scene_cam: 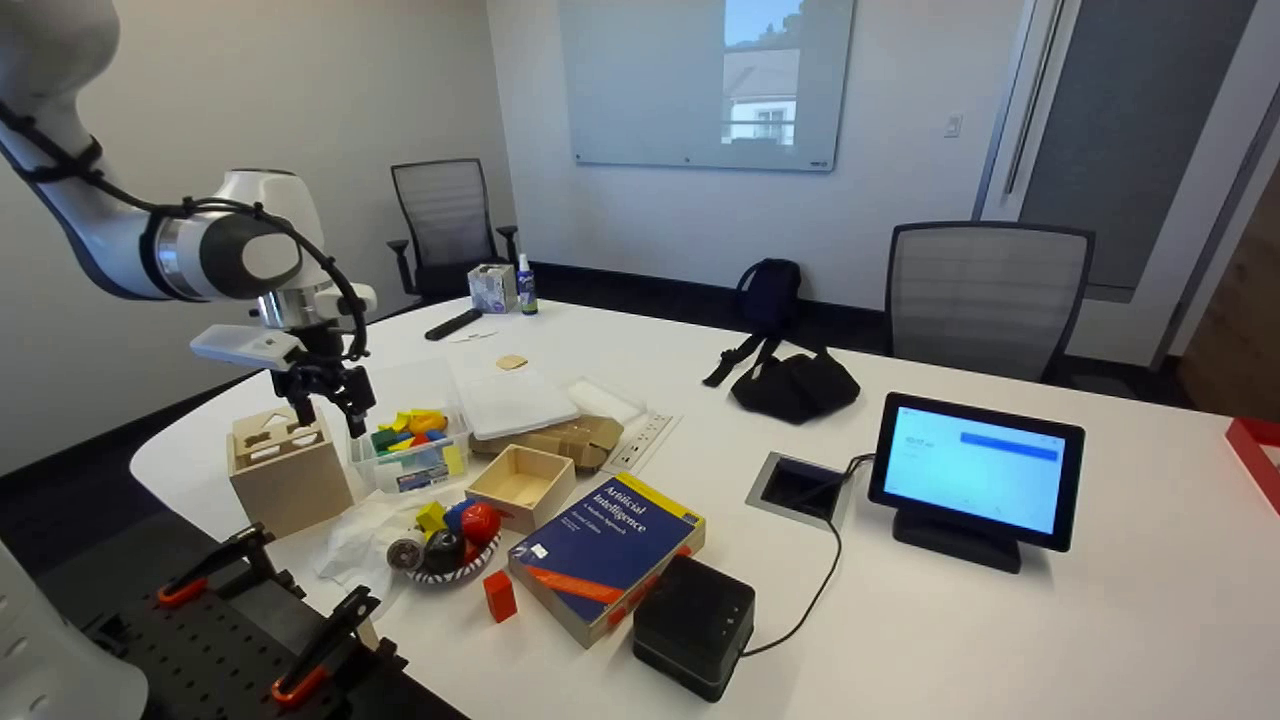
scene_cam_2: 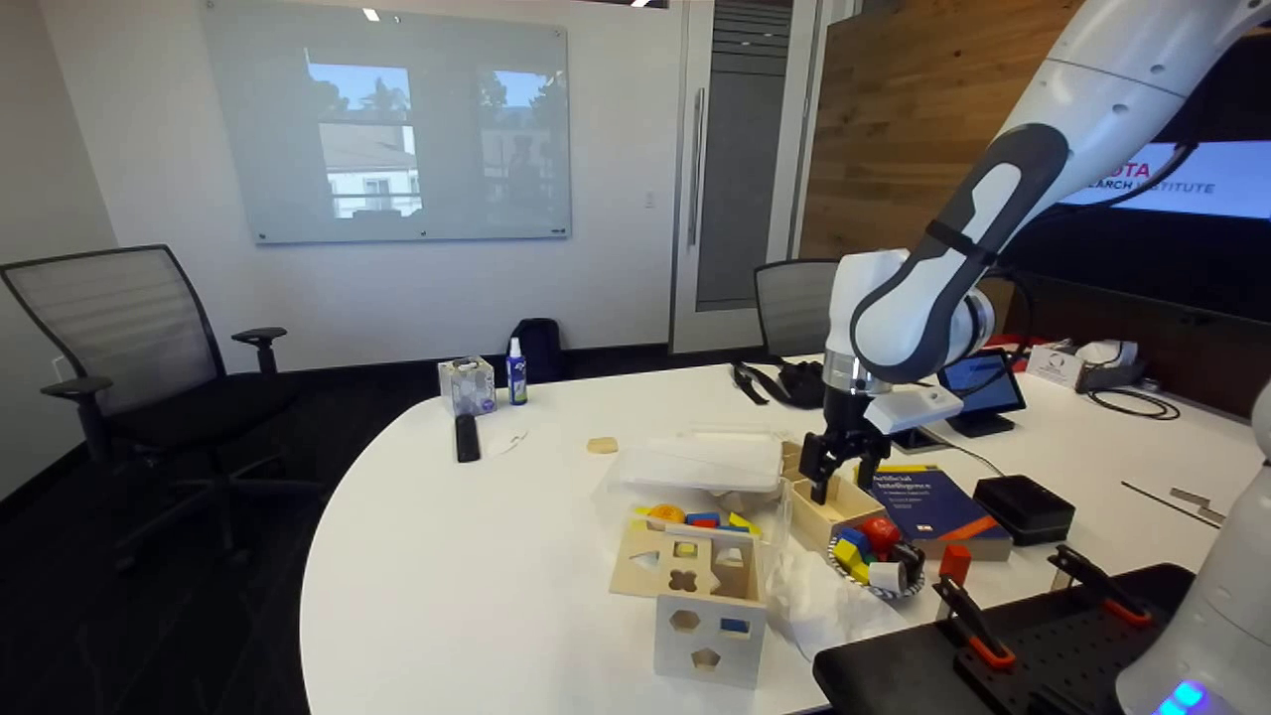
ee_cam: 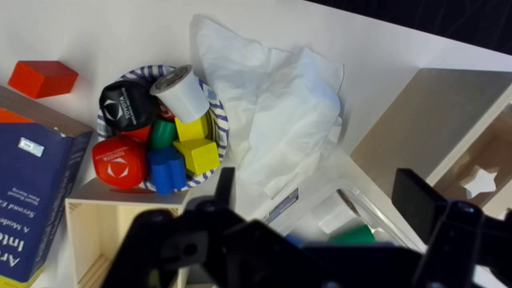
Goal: Use the paper towel to wipe the book
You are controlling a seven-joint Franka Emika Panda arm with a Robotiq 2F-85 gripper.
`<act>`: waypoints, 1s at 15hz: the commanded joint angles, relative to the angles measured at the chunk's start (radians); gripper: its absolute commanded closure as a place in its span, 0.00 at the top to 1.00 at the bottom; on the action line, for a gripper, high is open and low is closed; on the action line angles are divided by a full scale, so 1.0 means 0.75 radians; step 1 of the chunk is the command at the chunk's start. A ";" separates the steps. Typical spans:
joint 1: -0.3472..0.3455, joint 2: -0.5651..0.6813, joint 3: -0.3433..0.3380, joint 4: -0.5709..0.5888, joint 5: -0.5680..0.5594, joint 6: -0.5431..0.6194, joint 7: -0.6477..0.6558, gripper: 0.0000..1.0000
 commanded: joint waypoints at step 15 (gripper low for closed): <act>0.256 0.598 -0.283 0.236 -0.314 0.216 -0.017 1.00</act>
